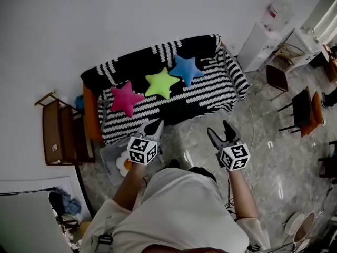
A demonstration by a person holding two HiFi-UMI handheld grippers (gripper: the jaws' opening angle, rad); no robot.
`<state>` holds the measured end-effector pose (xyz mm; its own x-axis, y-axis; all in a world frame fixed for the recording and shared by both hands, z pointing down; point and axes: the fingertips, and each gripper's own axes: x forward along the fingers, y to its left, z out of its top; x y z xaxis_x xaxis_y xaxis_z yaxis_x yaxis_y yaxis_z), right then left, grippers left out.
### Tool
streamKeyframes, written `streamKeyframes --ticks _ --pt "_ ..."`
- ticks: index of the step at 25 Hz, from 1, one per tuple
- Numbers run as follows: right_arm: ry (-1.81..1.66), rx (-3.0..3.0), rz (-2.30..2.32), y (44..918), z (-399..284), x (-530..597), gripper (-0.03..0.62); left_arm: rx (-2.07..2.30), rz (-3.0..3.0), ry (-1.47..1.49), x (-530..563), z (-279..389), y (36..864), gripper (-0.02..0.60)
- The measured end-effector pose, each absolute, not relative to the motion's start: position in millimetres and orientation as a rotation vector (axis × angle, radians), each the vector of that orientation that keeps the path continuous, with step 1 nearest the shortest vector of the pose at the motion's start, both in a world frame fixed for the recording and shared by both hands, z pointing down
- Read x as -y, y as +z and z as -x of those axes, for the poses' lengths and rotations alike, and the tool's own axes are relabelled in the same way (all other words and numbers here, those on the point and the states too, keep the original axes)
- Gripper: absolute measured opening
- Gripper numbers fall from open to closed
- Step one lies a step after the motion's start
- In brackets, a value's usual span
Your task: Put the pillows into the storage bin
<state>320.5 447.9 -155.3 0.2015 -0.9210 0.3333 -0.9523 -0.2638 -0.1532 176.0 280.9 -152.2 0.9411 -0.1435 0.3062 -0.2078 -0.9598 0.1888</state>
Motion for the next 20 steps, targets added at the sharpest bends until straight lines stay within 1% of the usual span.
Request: streamKeyframes --ticks 13,17,20 --pt "0.602 1.947 -2.259 -138.6 -337.9 -372.6 0.319 0.423 -2.826 0.425 -230.4 -170.2 -144.2 0.020" --pt "0.569 1.969 -2.207 -132.5 -355.7 -334.6 0.319 0.502 -2.810 0.418 -209.5 -176.4 -139.0 0.020" --pt "0.561 2.000 -2.165 -128.1 -380.7 -307.1 0.319 0.549 -2.805 0.405 -193.7 -194.4 -137.8 0.020"
